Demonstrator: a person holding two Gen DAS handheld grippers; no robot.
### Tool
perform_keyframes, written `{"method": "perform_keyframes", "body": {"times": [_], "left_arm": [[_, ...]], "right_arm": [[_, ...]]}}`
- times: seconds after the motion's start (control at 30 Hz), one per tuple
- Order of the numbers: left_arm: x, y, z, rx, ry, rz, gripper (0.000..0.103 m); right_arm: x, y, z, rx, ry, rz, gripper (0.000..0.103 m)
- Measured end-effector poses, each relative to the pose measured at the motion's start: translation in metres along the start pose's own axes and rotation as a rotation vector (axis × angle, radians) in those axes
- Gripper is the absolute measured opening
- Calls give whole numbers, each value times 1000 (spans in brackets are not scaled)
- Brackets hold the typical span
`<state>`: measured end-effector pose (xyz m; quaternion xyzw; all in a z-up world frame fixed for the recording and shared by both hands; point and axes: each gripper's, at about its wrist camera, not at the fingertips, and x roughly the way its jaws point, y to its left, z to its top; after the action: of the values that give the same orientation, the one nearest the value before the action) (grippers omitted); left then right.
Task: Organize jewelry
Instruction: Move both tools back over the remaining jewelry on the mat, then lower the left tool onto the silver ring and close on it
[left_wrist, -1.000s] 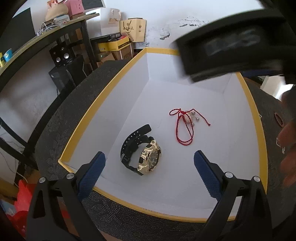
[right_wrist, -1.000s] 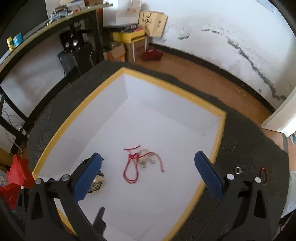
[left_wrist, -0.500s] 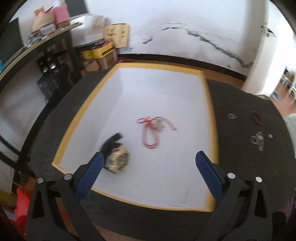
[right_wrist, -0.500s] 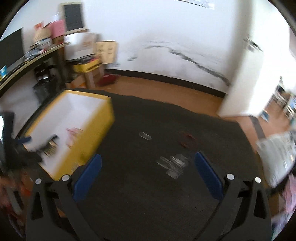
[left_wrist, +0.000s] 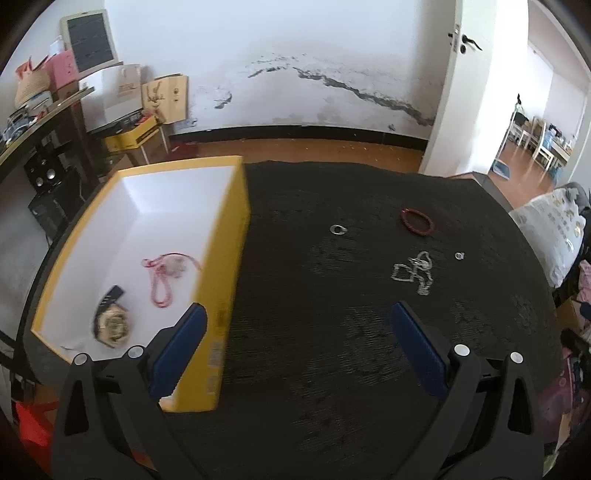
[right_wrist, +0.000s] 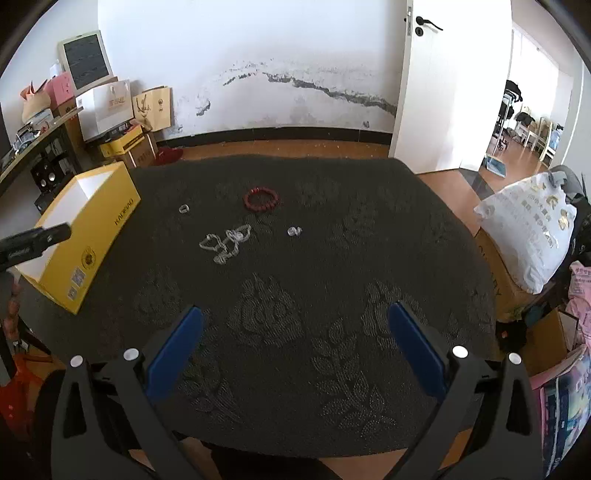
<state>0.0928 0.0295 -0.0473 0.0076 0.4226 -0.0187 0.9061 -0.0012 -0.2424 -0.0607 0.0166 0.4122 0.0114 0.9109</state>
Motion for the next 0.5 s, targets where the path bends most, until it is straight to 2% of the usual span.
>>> {"method": "perform_keyframes", "body": {"times": [0.27,0.5], "left_arm": [[29,-42,10,78,-33,37,97],[92,-61,25,89,0,19,97]], "right_arm": [[31,6,1,-44,43,65,97],[63,15,11,-83,57,85,97]]}}
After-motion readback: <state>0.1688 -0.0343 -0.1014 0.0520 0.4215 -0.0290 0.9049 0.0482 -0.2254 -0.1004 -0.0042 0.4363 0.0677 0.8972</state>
